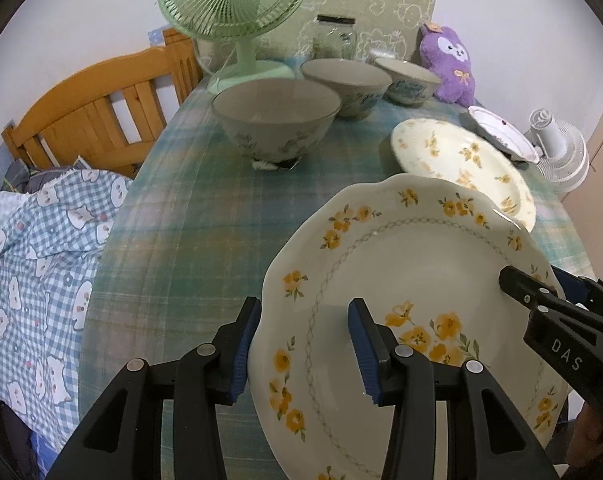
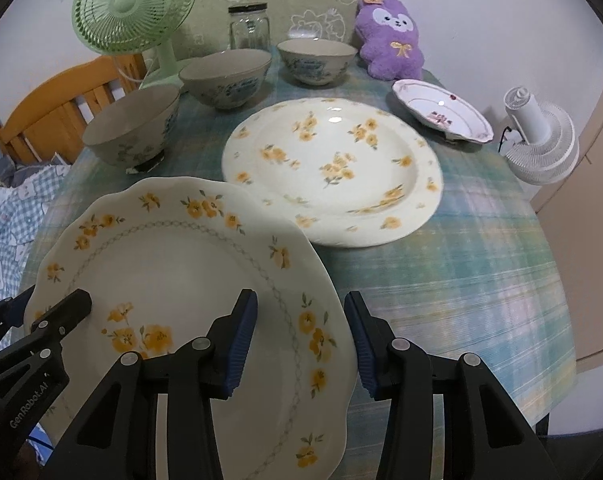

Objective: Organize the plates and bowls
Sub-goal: 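Carry the scalloped plate with the left gripper toward the deep floral plate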

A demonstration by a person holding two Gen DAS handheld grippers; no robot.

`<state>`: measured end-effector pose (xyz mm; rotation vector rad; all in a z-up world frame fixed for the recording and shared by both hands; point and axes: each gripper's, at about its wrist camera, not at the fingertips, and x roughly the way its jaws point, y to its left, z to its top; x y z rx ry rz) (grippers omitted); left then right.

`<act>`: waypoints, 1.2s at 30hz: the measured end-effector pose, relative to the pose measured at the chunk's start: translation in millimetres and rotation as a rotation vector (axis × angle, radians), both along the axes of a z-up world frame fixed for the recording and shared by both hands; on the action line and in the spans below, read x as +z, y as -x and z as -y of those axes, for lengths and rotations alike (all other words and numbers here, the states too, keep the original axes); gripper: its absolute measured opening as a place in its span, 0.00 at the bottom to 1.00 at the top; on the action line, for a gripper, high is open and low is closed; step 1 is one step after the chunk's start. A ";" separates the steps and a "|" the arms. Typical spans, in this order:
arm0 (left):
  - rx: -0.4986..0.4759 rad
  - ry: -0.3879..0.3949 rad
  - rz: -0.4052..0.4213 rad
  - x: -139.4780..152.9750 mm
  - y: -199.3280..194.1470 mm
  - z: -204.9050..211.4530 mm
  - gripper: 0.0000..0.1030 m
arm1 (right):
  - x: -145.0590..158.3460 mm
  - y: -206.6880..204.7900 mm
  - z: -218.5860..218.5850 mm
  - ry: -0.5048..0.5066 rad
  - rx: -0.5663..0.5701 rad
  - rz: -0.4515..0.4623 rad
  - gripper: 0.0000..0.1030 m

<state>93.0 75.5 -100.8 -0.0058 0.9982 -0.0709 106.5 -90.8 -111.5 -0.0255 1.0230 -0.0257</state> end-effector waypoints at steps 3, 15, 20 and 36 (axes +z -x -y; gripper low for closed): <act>0.000 0.002 0.012 6.0 -0.3 13.1 0.44 | 5.6 0.5 13.7 -0.001 -0.003 0.005 0.47; -0.026 0.007 0.034 19.1 -1.9 75.7 0.44 | 22.3 3.2 82.1 0.000 -0.033 0.021 0.47; -0.034 0.008 0.037 19.6 -2.4 102.0 0.44 | 21.6 2.8 109.7 -0.003 -0.044 0.004 0.47; -0.047 0.024 0.033 11.4 -10.8 173.4 0.44 | 20.3 5.3 178.8 0.013 -0.077 0.004 0.47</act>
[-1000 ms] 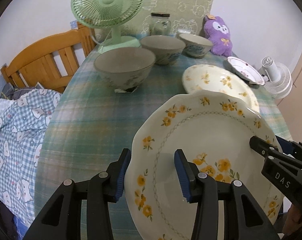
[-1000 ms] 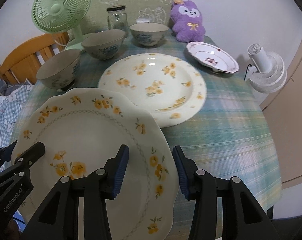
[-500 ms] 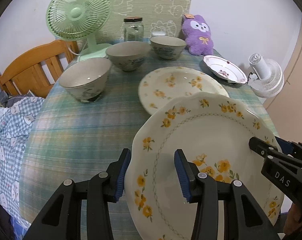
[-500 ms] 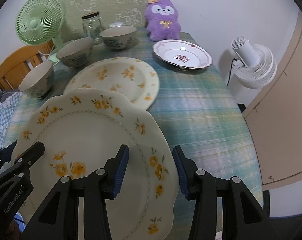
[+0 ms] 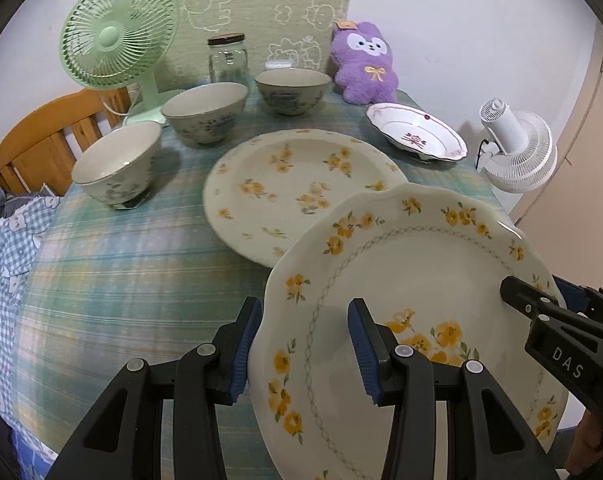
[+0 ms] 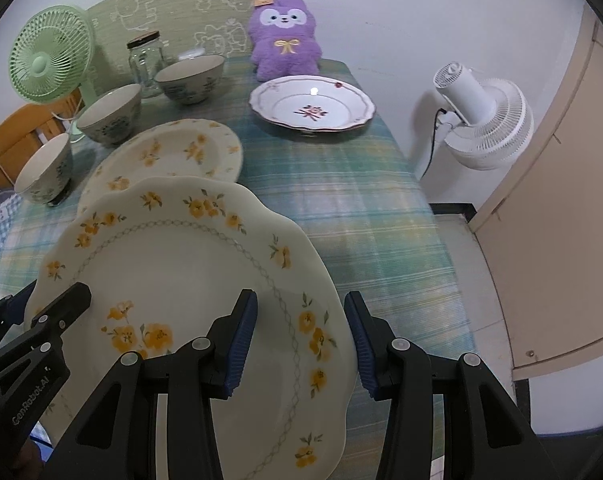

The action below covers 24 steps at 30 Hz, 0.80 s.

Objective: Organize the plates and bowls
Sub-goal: 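Carry the scalloped plate with the left gripper toward the deep floral plate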

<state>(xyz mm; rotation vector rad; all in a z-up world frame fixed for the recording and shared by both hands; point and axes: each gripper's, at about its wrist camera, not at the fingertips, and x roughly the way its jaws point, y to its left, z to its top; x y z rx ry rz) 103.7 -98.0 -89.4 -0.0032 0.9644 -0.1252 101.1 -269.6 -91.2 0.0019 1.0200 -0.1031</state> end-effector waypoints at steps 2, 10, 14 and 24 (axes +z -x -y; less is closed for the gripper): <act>-0.002 0.002 0.000 -1.2 -0.8 7.3 0.44 | -2.0 -0.7 8.5 0.003 -0.002 -0.002 0.47; -0.021 0.004 -0.009 -8.3 -6.9 42.6 0.44 | -11.9 -4.0 45.3 0.004 -0.025 -0.018 0.47; -0.029 0.003 -0.035 -17.1 -11.5 54.8 0.44 | -19.7 -5.5 60.5 0.001 -0.036 -0.029 0.47; -0.009 -0.007 -0.090 -40.1 -15.6 70.7 0.44 | -41.5 -11.7 75.8 -0.015 -0.050 -0.058 0.47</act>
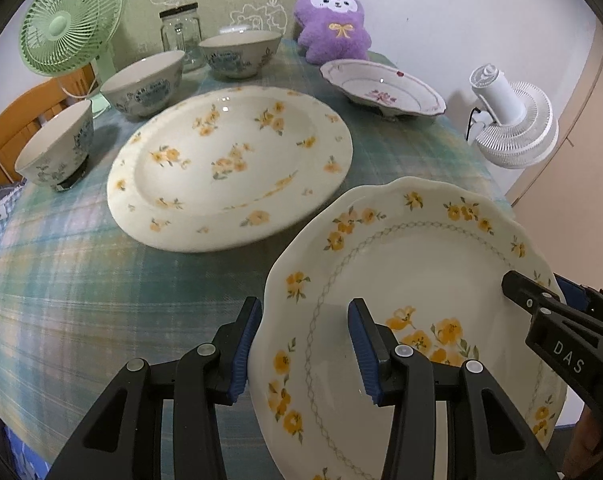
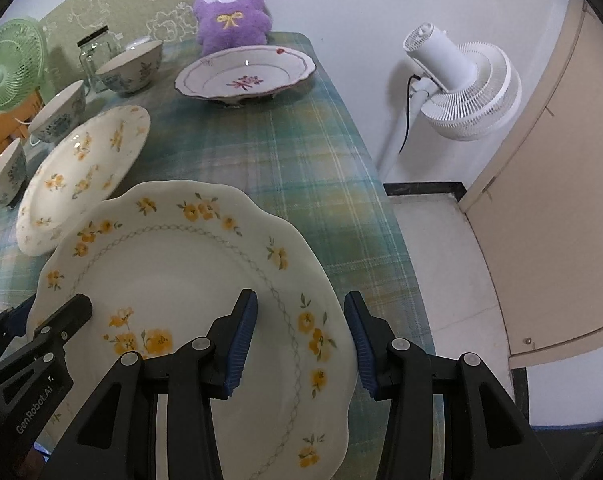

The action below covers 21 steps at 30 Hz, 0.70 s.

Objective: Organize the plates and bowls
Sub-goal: 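Carry the scalloped plate with the left gripper toward the deep floral plate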

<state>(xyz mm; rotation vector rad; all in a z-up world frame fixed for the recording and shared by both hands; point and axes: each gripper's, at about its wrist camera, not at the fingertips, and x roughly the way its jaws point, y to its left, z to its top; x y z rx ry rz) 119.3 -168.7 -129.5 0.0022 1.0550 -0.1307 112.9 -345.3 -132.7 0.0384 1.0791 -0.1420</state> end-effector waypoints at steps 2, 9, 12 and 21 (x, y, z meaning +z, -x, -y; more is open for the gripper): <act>0.005 -0.004 -0.007 -3.2 -0.8 2.8 0.44 | -4.2 -1.7 1.8 0.000 0.005 -0.011 0.47; 0.010 -0.011 -0.012 -5.6 -1.7 10.1 0.44 | -9.0 -6.8 8.4 -0.011 0.003 -0.007 0.47; 0.010 -0.012 -0.013 -5.9 -1.6 10.6 0.45 | -10.4 -8.1 10.2 -0.024 0.004 -0.011 0.48; -0.023 0.010 -0.015 -6.9 -1.5 17.1 0.67 | -13.5 -10.0 5.1 -0.031 0.024 -0.043 0.59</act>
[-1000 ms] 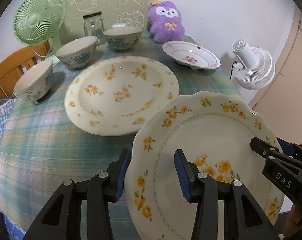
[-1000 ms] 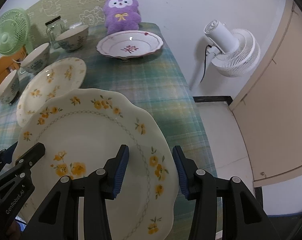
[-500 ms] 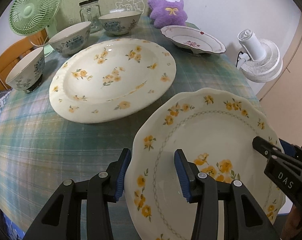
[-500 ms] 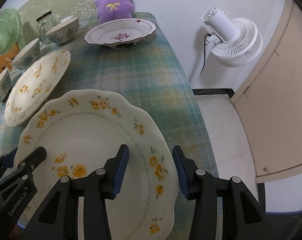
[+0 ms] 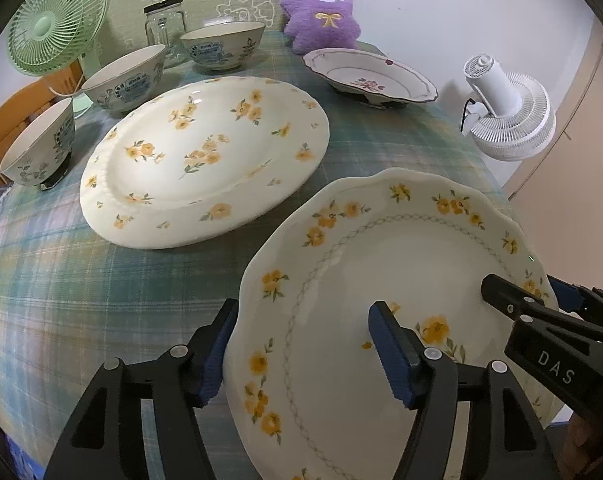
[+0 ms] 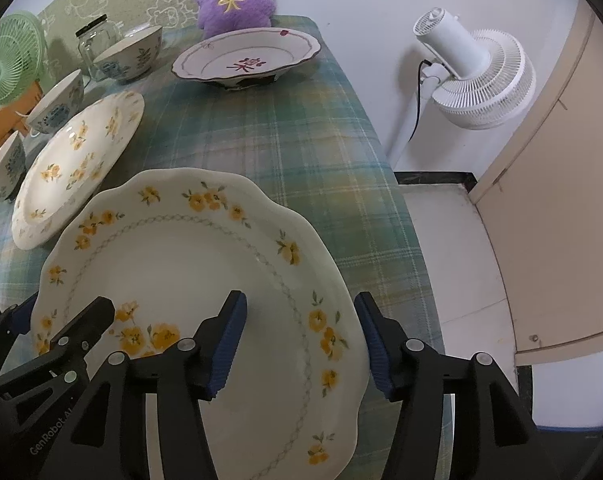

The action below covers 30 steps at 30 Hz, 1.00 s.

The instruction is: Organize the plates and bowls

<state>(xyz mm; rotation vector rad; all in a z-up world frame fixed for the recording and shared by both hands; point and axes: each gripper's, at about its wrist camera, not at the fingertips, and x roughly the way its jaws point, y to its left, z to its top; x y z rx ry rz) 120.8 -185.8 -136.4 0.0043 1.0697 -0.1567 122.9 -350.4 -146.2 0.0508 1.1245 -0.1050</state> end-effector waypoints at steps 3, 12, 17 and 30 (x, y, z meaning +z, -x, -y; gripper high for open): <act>-0.020 -0.003 0.011 3.5 2.5 3.3 0.73 | 9.3 4.3 -6.4 0.016 0.026 0.041 0.69; 0.005 -0.005 0.056 21.7 6.9 -5.0 0.80 | 29.0 9.5 -5.9 0.005 0.027 0.084 0.77; 0.016 -0.008 0.084 36.3 9.2 -9.9 0.81 | 44.9 12.2 -8.1 -0.017 0.041 0.116 0.77; 0.049 -0.034 0.157 85.5 12.5 -28.0 0.81 | 91.3 17.9 -27.0 -0.026 0.082 0.186 0.77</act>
